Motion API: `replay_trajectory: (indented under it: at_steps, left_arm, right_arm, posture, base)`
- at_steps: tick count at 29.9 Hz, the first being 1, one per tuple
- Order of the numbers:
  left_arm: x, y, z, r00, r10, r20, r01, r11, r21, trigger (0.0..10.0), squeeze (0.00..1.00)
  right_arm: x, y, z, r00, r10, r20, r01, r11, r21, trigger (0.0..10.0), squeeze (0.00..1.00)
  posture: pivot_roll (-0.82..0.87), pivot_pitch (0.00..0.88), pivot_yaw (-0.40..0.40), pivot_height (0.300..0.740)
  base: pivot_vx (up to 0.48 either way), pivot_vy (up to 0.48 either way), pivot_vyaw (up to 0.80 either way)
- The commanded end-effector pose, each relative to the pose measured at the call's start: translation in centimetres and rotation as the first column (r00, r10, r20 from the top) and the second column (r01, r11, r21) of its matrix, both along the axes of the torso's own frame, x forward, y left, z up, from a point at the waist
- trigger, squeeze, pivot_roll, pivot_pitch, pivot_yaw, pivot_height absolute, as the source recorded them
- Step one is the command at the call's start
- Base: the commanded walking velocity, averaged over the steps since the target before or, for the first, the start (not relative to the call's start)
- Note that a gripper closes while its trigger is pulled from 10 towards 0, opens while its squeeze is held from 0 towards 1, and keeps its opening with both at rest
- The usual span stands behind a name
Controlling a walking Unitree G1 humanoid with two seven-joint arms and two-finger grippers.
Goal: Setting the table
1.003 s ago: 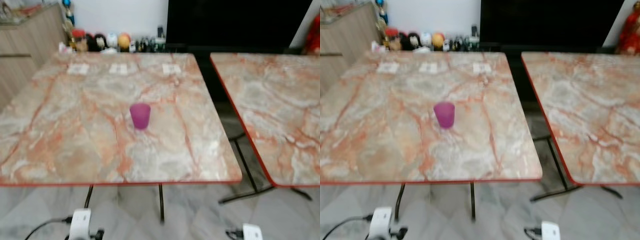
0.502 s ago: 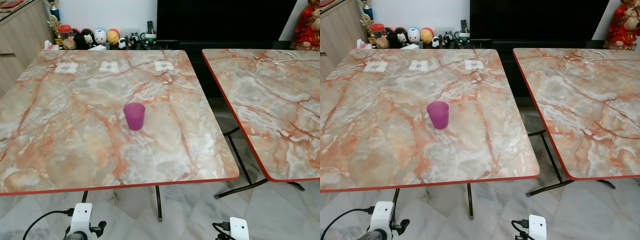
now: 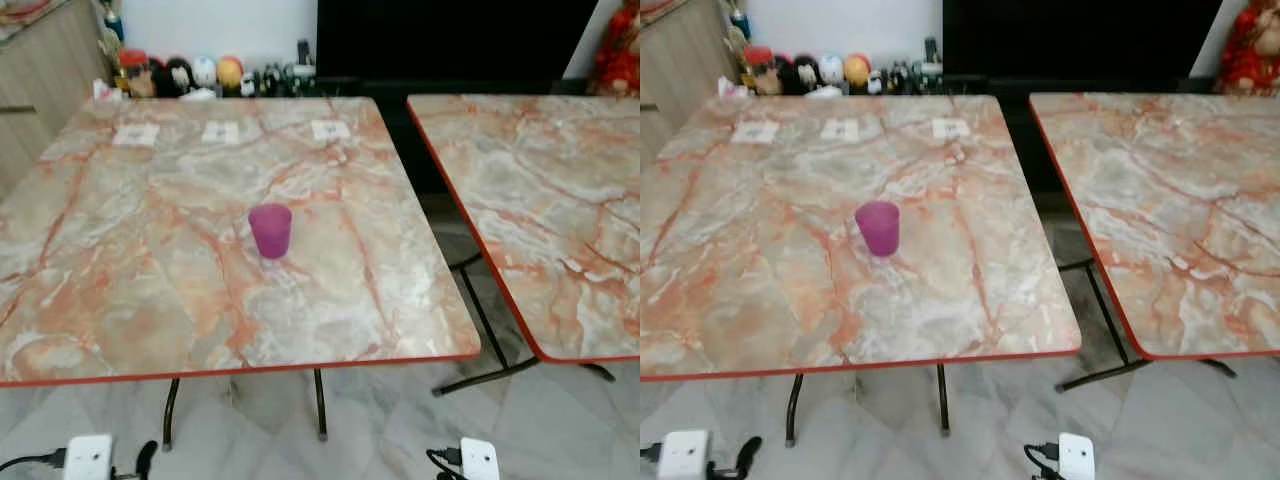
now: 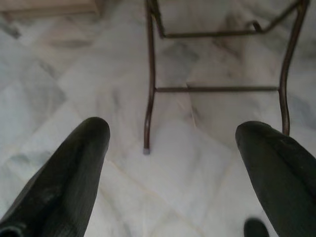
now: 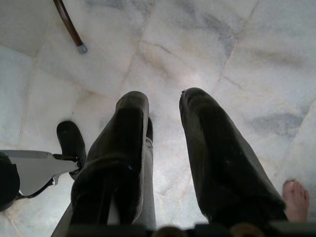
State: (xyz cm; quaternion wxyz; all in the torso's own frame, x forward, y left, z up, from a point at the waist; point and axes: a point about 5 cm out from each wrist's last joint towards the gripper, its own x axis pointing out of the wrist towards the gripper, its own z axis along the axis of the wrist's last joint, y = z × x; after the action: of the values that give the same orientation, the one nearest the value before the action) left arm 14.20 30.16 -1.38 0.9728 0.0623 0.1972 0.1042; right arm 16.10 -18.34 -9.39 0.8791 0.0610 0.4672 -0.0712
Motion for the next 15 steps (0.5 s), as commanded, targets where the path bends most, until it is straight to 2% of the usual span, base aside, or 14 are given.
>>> replay_trajectory:
  at_steps: [1,3,4,5,7,8,9,10,11,13,14,15]
  left_arm:
    - [0.3,0.3,2.1,0.993,0.03,0.115,-0.032,0.999,0.023,10.0,0.0]
    - [0.2,0.5,2.9,0.987,0.054,0.153,-0.061,0.997,0.037,10.0,0.0]
    - [0.3,1.2,5.3,0.96,0.118,0.254,-0.146,0.985,0.093,10.0,0.0]
    - [0.3,1.2,5.3,0.96,0.118,0.254,-0.146,0.985,0.093,10.0,0.0]
    - [0.3,1.7,6.9,0.934,0.161,0.319,-0.208,0.971,0.119,10.0,0.0]
    - [0.1,2.3,8.5,0.903,0.202,0.378,-0.272,0.952,0.14,10.0,0.0]
    - [0.1,2.3,8.5,0.903,0.202,0.378,-0.272,0.952,0.14,10.0,0.0]
    - [0.1,2.6,9.2,0.887,0.221,0.405,-0.303,0.941,0.151,10.0,0.0]
    - [0.2,3.1,11.2,0.858,0.219,0.464,-0.347,0.914,0.211,10.0,0.0]
    - [0.5,3.2,12.7,0.84,0.203,0.502,-0.366,0.896,0.251,10.0,0.0]
    - [0.5,3.2,12.7,0.84,0.203,0.502,-0.366,0.896,0.251,10.0,0.0]
    - [1.4,3.1,14.4,0.816,0.178,0.549,-0.376,0.886,0.272,10.0,0.0]
  right_arm:
    - [-0.3,-0.2,-0.1,1.0,0.007,-0.016,-0.007,1.0,-0.002,10.0,0.0]
    - [-0.3,-0.3,-0.1,1.0,0.008,-0.016,-0.008,1.0,-0.003,10.0,0.0]
    - [-0.3,-0.4,-0.1,1.0,0.01,-0.017,-0.01,1.0,-0.004,10.0,0.0]
    - [-0.3,-0.4,-0.1,1.0,0.01,-0.017,-0.01,1.0,-0.004,10.0,0.0]
    - [-0.3,-0.4,-0.1,1.0,0.012,-0.017,-0.012,1.0,-0.004,10.0,0.0]
    - [-0.3,-0.5,-0.1,1.0,0.012,-0.017,-0.012,1.0,-0.004,10.0,0.0]
    - [-0.3,-0.5,-0.1,1.0,0.012,-0.017,-0.012,1.0,-0.004,10.0,0.0]
    - [-0.3,-0.5,-0.1,1.0,0.013,-0.017,-0.013,1.0,-0.004,10.0,0.0]
    - [-0.3,-0.5,-0.1,1.0,0.017,-0.018,-0.017,1.0,-0.006,10.0,0.0]
    - [-0.2,-0.5,-0.1,1.0,0.018,-0.017,-0.019,1.0,-0.005,10.0,0.0]
    - [-0.2,-0.5,-0.1,1.0,0.018,-0.017,-0.019,1.0,-0.005,10.0,0.0]
    - [-0.2,-0.5,0.0,1.0,0.02,-0.017,-0.02,1.0,-0.005,10.0,0.0]
  posture:
    - [0.16,0.049,-0.039,0.74]
    - [0.17,0.049,-0.044,0.74]
    - [0.17,0.051,-0.047,0.74]
    - [0.17,0.051,-0.047,0.74]
    - [0.18,0.051,-0.048,0.74]
    - [0.18,0.05,-0.05,0.74]
    - [0.18,0.05,-0.05,0.74]
    - [0.18,0.051,-0.05,0.74]
    - [0.19,0.05,-0.05,0.74]
    - [0.19,0.051,-0.053,0.74]
    - [0.19,0.051,-0.053,0.74]
    - [0.19,0.051,-0.055,0.74]
  base:
    - [0.0,0.0,0.0]
    - [0.0,0.0,0.0]
    - [0.0,0.0,0.0]
    - [0.0,0.0,0.0]
    - [0.0,0.0,0.0]
    - [0.0,0.0,0.0]
    - [0.0,0.0,0.0]
    - [0.0,0.0,0.0]
    - [0.0,0.0,0.0]
    - [0.0,0.0,0.0]
    - [0.0,0.0,0.0]
    - [0.0,0.0,0.0]
